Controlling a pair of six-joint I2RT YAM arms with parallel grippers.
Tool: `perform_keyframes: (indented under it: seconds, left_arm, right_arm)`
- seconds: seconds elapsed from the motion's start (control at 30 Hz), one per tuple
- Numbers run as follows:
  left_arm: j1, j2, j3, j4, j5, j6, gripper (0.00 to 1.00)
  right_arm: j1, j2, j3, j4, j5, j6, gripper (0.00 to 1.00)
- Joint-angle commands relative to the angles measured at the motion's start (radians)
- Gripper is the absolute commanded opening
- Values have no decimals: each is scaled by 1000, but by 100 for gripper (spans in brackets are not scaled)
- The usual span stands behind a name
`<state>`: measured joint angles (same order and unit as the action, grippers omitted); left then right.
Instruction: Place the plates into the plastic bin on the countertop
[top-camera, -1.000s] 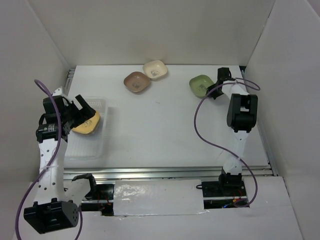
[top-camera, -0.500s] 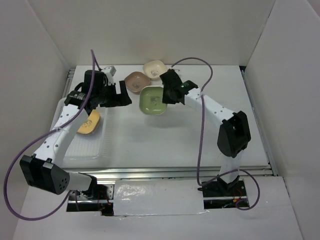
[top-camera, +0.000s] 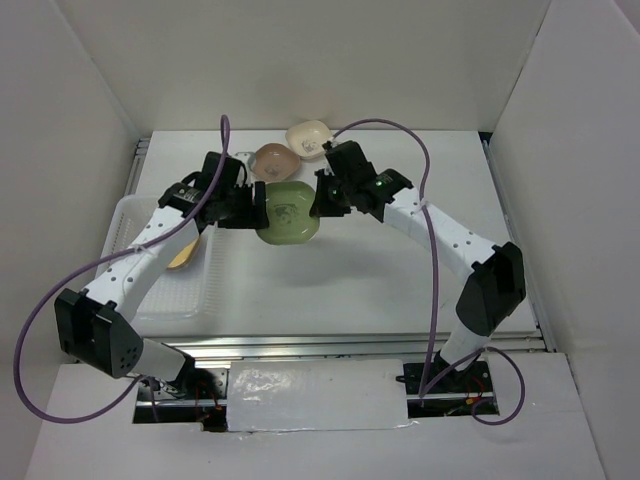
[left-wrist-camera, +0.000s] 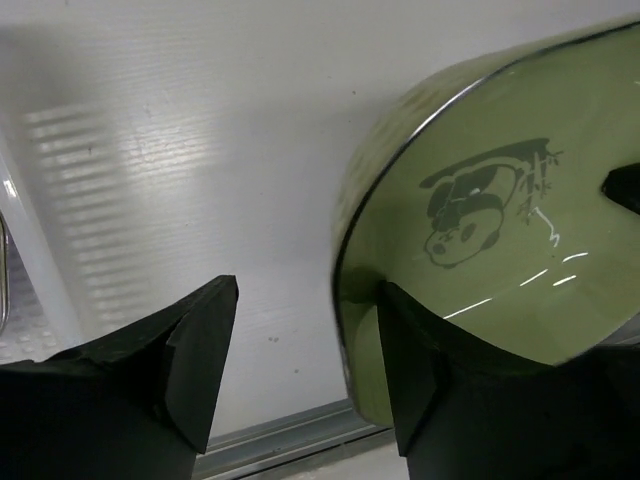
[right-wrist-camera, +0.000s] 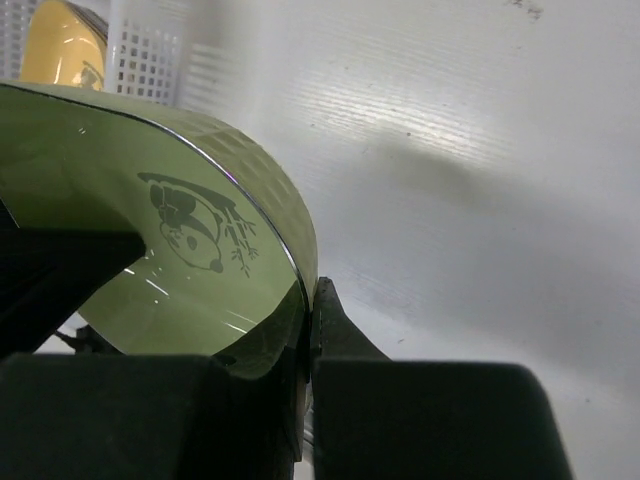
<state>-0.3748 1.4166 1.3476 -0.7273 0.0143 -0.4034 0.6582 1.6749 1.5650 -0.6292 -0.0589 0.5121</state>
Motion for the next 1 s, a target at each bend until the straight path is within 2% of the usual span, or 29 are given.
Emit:
perform_keyframes:
  seconds: [0.0, 0.03, 0.07, 0.1, 0.13, 0.17, 0.23, 0.3, 0.37, 0.43, 0.47, 0.53, 0.7, 0.83, 0.9, 0.93, 0.97]
  left_arm:
    - [-18, -10, 19, 23, -68, -31, 68]
    - [-19, -7, 27, 23, -91, -35, 59]
    - [-21, -7, 39, 23, -102, -47, 32]
    - [-22, -13, 42, 20, -117, -58, 17]
    - [-21, -21, 44, 16, -158, -69, 4]
    - [-16, -30, 44, 9, -187, -101, 0]
    - [26, -74, 32, -3, -270, -139, 0]
    - [101, -147, -11, -20, -312, -233, 0]
    - [258, -245, -88, -46, -368, -347, 0]
    - [449, -316, -169, 6, -318, -370, 0]
    - [502, -346, -235, 47, -251, -371, 0]
    - [635, -358, -264, 57, -205, -367, 0]
    - [813, -231, -312, 72, -38, -359, 0]
    - [859, -173, -369, 118, 35, -399, 0]
    - [864, -162, -378, 126, 58, -408, 19]
    - [864, -169, -381, 123, 71, -417, 58]
    - [864, -198, -383, 118, 70, -423, 80]
  right_arm:
    - [26, -41, 15, 69, -107, 22, 0]
    - [30, -43, 12, 78, -123, 23, 0]
    - [35, -43, 4, 86, -143, 26, 0]
    - [37, -44, -2, 92, -147, 28, 0]
    - [37, -53, -8, 97, -145, 28, 15]
    - [35, -63, -32, 103, -141, 29, 44]
    - [18, -112, -68, 114, -105, 40, 100]
    - [-9, -183, -147, 128, -52, 63, 100]
    - [-61, -263, -259, 175, -44, 83, 100]
    - [-103, -297, -321, 197, -62, 89, 100]
    - [-114, -314, -363, 201, -70, 85, 100]
    - [-129, -342, -394, 204, -81, 82, 100]
    - [-163, -382, -470, 226, -104, 72, 100]
    - [-169, -394, -485, 233, -124, 69, 100]
    - [-169, -397, -482, 223, -125, 65, 100]
    - [-170, -399, -480, 220, -122, 60, 100]
    - [-172, -403, -479, 215, -116, 57, 100]
